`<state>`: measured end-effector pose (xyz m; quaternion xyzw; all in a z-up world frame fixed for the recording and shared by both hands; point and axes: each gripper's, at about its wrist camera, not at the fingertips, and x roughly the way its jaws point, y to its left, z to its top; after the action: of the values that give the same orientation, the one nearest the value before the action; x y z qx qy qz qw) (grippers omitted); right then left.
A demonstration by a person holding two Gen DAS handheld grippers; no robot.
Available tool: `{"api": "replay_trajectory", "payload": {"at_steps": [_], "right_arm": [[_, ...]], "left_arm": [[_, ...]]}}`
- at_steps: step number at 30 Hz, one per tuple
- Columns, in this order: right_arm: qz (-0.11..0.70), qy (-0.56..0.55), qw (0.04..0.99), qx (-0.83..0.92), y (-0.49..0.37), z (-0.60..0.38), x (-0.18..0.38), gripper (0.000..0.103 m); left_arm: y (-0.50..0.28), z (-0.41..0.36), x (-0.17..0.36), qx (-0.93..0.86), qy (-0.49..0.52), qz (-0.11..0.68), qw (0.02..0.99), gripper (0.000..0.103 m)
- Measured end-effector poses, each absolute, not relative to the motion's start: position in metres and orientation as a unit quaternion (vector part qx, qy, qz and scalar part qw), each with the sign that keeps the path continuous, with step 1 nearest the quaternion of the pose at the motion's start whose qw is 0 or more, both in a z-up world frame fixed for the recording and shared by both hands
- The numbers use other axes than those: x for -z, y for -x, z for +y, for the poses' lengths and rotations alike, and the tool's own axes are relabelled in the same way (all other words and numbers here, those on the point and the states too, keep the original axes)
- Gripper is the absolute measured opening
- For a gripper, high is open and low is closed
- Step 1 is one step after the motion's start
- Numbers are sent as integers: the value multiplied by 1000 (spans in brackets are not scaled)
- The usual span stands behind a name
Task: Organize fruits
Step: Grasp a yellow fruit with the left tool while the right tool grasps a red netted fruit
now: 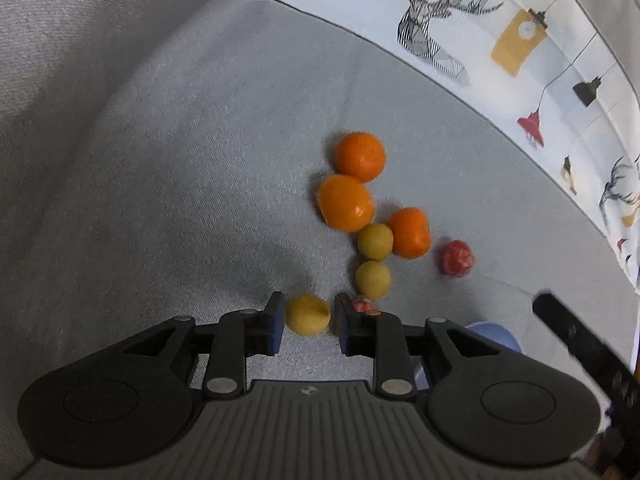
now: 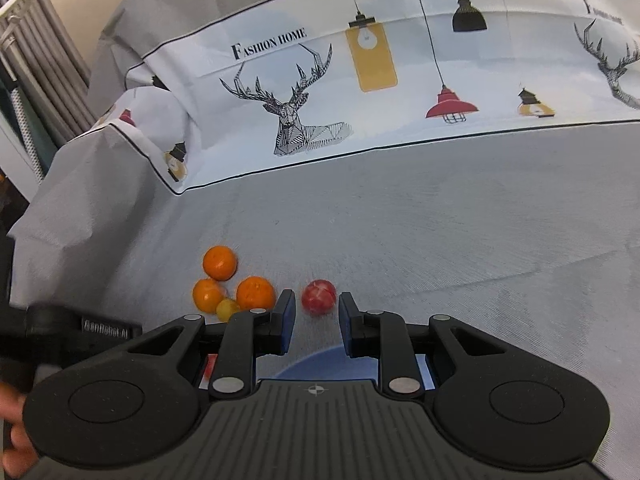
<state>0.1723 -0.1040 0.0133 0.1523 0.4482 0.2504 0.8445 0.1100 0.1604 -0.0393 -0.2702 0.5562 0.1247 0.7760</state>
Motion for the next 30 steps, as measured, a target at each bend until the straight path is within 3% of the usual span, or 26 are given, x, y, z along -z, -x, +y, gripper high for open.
{"api": "replay_trajectory", "payload": {"at_steps": [3,10,23,25,30], "right_arm": [[462,-153,838,-246,-185,-92,-3,33],[481,-130,835,-234,-212,-68,20,41],[509,-84,823,-237,-231,-37,51,42],[506,-78,826,-236,-229,-35,50,30],[502,-90,827,-235,-226,-41,44,30]], "left_arm": [[-112,159,42,-127,262,562,774,30],[-115,155,47,-127,254,571,771,30],[-124,144,49,-120,234,575,774,29],[-124,144,47,-120,231,573,777,29],[-121,147,42,-124,233,563,783,29]]}}
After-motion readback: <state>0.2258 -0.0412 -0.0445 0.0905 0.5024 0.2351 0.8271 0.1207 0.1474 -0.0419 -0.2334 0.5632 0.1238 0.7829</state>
